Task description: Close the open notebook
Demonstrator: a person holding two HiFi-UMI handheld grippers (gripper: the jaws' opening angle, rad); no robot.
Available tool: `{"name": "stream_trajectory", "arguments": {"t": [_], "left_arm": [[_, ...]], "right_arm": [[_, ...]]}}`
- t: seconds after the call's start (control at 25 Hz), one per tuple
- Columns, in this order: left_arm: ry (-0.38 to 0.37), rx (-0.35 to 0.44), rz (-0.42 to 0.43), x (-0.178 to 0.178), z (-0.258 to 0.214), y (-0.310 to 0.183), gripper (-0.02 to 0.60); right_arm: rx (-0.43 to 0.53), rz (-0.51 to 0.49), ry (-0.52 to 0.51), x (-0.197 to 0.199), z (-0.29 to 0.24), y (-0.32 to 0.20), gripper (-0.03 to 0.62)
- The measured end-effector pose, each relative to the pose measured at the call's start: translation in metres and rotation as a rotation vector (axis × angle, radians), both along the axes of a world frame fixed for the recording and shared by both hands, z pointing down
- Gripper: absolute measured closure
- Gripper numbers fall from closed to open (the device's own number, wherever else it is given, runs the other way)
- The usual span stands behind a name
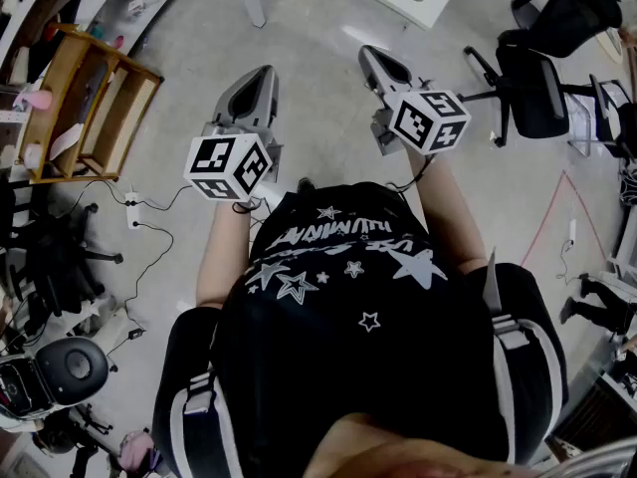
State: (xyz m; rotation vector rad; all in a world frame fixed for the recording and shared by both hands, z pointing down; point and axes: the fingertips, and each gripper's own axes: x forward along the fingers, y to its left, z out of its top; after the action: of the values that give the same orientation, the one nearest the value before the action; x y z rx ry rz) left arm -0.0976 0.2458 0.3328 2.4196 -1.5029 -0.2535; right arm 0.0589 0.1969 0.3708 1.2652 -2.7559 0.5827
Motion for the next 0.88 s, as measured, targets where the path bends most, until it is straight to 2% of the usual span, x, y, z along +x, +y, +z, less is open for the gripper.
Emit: {"name": "stream_trajectory", "arguments": {"t": [0.2,0.36,0.48,0.68,0.88], "left_arm": [[0.021,-0.027,-0.017,-0.023,0.012,-0.008,0.571],[0.046,-0.053,-0.023,-0.019,0.023,-0.020,0.571],[0.018,-0.059,-0.025,-0.014,0.026,-0.035,0.571],[-0.006,-0.079,-0.049,-0.020,0.028,-0.061,0.571],[-0.031,-0.093,-0.041,-0.016,0.027,-0.109,0.571]], "right_arm": [[-0.035,-0.042,0.024,-0.026,0.018,0.001,0.586],[-0.051,-0.051,0.056,-0.023,0.031,-0.011,0.586],[-0.075,-0.059,0.017,-0.020,0.037,-0.034,0.585],[-0.080,-0.093,-0.017,-0.038,0.041,-0.069,0.586],[-0.099,-0.118,-0.033,-0.041,0.045,-0.127,0.585]]}}
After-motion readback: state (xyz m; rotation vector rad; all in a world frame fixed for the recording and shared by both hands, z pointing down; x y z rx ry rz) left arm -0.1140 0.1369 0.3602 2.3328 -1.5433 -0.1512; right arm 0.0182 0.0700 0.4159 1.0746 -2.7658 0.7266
